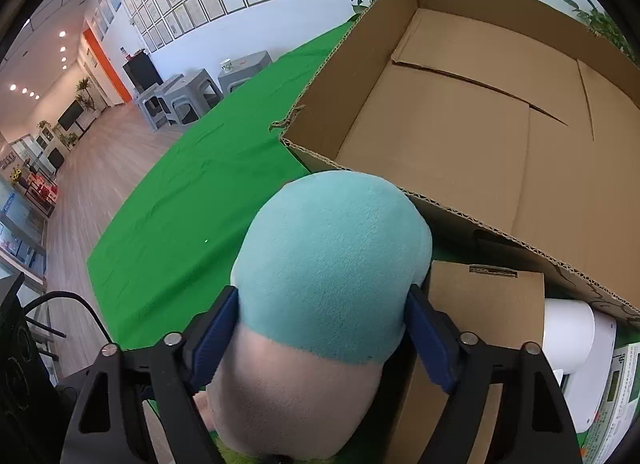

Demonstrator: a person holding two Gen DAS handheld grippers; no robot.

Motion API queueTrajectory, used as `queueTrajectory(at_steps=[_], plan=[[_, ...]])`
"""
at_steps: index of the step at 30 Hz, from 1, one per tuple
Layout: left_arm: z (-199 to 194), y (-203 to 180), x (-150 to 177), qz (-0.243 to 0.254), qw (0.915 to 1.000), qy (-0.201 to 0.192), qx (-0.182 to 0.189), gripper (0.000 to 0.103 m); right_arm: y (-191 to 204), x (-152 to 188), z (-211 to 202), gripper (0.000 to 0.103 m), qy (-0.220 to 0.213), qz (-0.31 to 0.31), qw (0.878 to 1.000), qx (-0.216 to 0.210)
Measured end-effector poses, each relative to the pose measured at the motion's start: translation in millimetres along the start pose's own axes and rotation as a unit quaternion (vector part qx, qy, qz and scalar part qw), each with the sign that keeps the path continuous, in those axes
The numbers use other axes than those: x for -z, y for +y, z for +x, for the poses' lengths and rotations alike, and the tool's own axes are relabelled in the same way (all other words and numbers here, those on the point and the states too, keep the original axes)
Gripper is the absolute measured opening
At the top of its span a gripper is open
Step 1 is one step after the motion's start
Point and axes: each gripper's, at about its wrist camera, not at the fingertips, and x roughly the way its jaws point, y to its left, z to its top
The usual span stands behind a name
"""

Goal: Organize objects
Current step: 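Lift the plush toy with the left gripper while the right gripper also grips it, then lower the plush toy into the cardboard tray and open both grippers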

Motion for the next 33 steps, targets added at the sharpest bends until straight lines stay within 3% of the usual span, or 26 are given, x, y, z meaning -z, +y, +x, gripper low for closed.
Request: queueTrajectory(at_steps=[4,11,15,19,25,30,33], plan=[[-10,-1,3,0.016,0.9998,-0.011,-0.005,0.051,-2,-1,0,0.064,-0.019,0.008,1.0,0.0],[-52,-15,-3,0.077,0.9943,-0.065,-0.034,0.049,9,-2,-42,0.058,-0.084,0.015,0.996,-0.02],[-86,-35,-31,0.148,0.9773,-0.134,-0.071,0.049,22,-28,-94,0.058,-0.16,0.003,0.987,-0.034],[-105,-48,-74,0.192,0.9581,-0.188,-0.1,0.049,20,-76,-137,0.058,-0.228,-0.023,0.972,-0.045],[-99,-55,-135,0.219,0.9448,-0.219,-0.107,0.049,1,-130,-168,0.058,-0.274,-0.028,0.96,-0.045],[-76,-46,-151,0.216,0.9473,-0.207,-0.114,0.049,-24,-166,-153,0.058,-0.268,-0.027,0.962,-0.048],[-56,-38,-153,0.207,0.9541,-0.186,-0.112,0.049,-51,-187,-110,0.058,-0.244,-0.02,0.968,-0.052]])
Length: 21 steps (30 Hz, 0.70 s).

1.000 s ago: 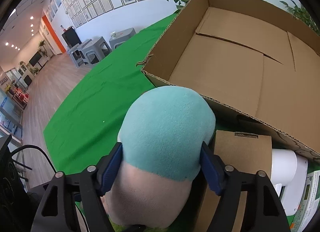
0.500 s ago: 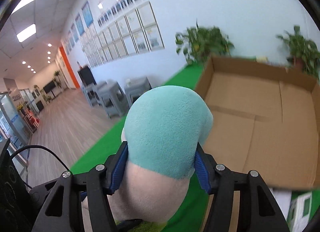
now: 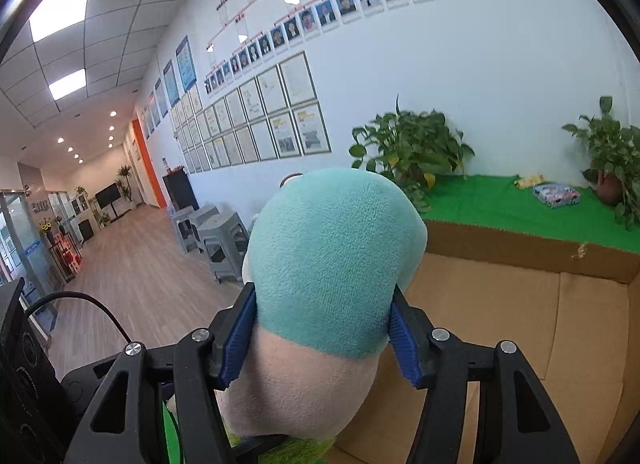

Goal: Organize objects
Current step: 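Lower the plush toy into the cardboard tray and open both grippers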

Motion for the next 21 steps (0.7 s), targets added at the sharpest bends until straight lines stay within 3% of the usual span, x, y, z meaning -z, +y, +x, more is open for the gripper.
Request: queueTrajectory(at_steps=[8,11,15,20,21], plan=[[84,0,33,-0.013,0.9945,0.104,0.0,0.049,-90,60,120,0.06,0.094,0.062,0.993,-0.034],[102,-5,48,-0.003,0.9902,0.138,-0.016,0.048,-113,85,149,0.066,0.126,0.076,0.988,-0.045],[111,-3,46,0.005,0.9893,0.143,-0.028,0.048,-147,95,164,0.073,0.145,0.115,0.981,-0.06],[104,-1,46,0.004,0.9884,0.149,-0.027,0.05,-170,83,150,0.073,0.118,0.153,0.978,-0.08],[107,0,45,0.006,0.9883,0.15,-0.026,0.053,-168,85,154,0.068,0.127,0.144,0.979,-0.073]])
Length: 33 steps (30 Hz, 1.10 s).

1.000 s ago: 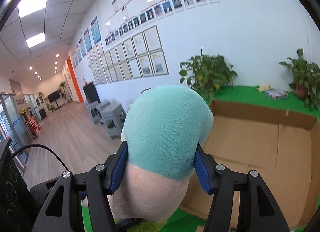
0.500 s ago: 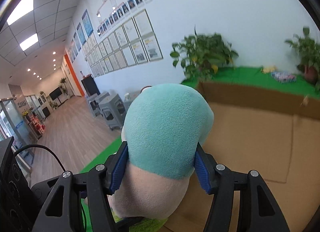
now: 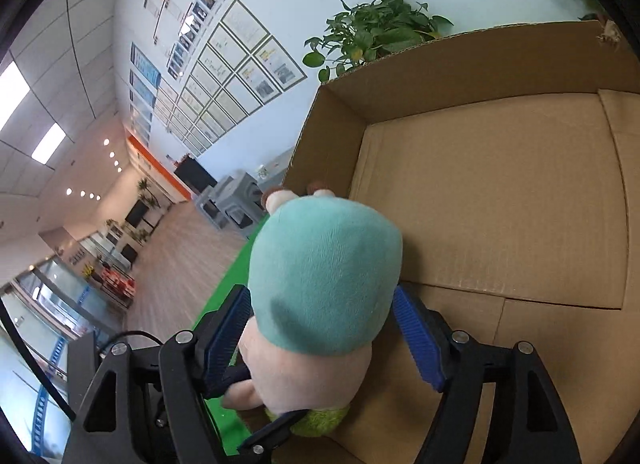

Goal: Organize objects
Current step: 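Lower the plush toy into the cardboard tray and open both grippers, then move the left gripper to the long brown cardboard box and grasp its end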

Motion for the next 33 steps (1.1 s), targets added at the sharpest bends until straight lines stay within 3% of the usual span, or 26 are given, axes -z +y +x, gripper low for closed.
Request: queueTrajectory(at_steps=[2,8,12,14,16,19,21,23,24,27,33], plan=[[-12,0,2,0.005,1.0,-0.004,0.005,0.055,7,3,12,0.049,0.02,-0.018,0.999,0.028],[-49,18,19,-0.02,0.999,-0.034,0.021,0.055,3,8,22,0.047,0.018,0.002,1.0,0.001],[-53,42,22,-0.062,0.997,-0.037,0.027,0.068,2,6,24,0.047,0.027,0.023,0.999,-0.022],[-49,46,26,-0.08,0.9957,-0.028,0.038,0.068,-1,7,30,0.055,0.03,0.021,0.999,-0.003],[-33,65,21,-0.095,0.994,-0.019,0.049,0.068,-2,7,36,0.081,0.027,0.02,0.999,0.026],[-31,67,25,-0.108,0.9927,-0.021,0.05,0.068,11,8,19,0.081,0.008,0.011,0.999,0.046],[-41,65,27,-0.109,0.9927,-0.037,0.035,0.068,32,17,-11,0.086,-0.02,-0.016,0.995,0.094],[-56,63,28,-0.11,0.9917,-0.066,0.014,0.071,52,34,-45,0.101,-0.062,-0.047,0.986,0.147],[-62,62,28,-0.11,0.9909,-0.078,0.005,0.078,61,43,-59,0.103,-0.081,-0.06,0.98,0.173],[-93,47,31,-0.106,0.987,-0.12,-0.016,0.081,87,80,-106,0.103,-0.114,-0.092,0.957,0.25],[-119,23,33,-0.116,0.9847,-0.13,0.008,0.081,114,175,-180,0.103,-0.148,-0.098,0.922,0.344]])
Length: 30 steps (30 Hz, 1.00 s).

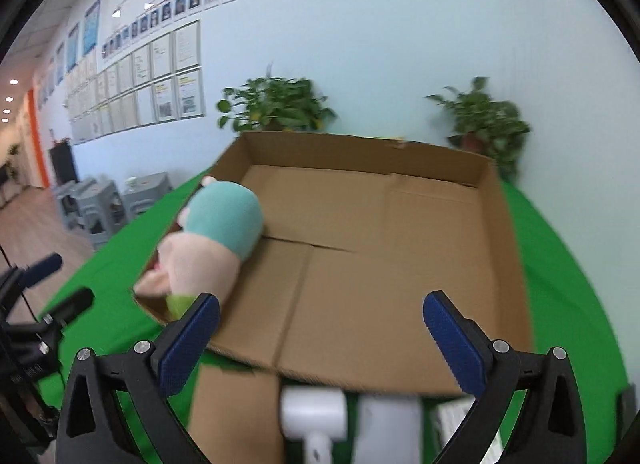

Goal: Organize objects
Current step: 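Move the left gripper to the long brown cardboard box and grasp its end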

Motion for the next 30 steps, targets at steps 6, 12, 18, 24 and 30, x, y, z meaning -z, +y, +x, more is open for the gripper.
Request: queueTrajectory(at_steps=[6,12,18,24,30], plan=[[-29,-24,13,-0.032,0.9995,0.004,0.004,0.081,-15,70,-80,0.102,-0.001,-0.006,1.0,0.009],[-40,-50,30,-0.03,0.9993,0.019,-0.014,0.059,-30,92,-124,0.045,-0.007,-0.001,1.0,0.008],[-31,-67,42,-0.01,0.9985,0.053,0.009,0.002,-41,107,-147,0.009,-0.004,0.001,1.0,0.006],[-46,-68,43,-0.02,0.9998,-0.003,-0.001,0.102,-57,116,-149,0.103,0.0,0.032,0.999,0.009],[-38,-62,46,-0.037,0.9989,0.017,0.025,0.102,-59,123,-141,0.103,0.02,0.029,0.999,0.012]])
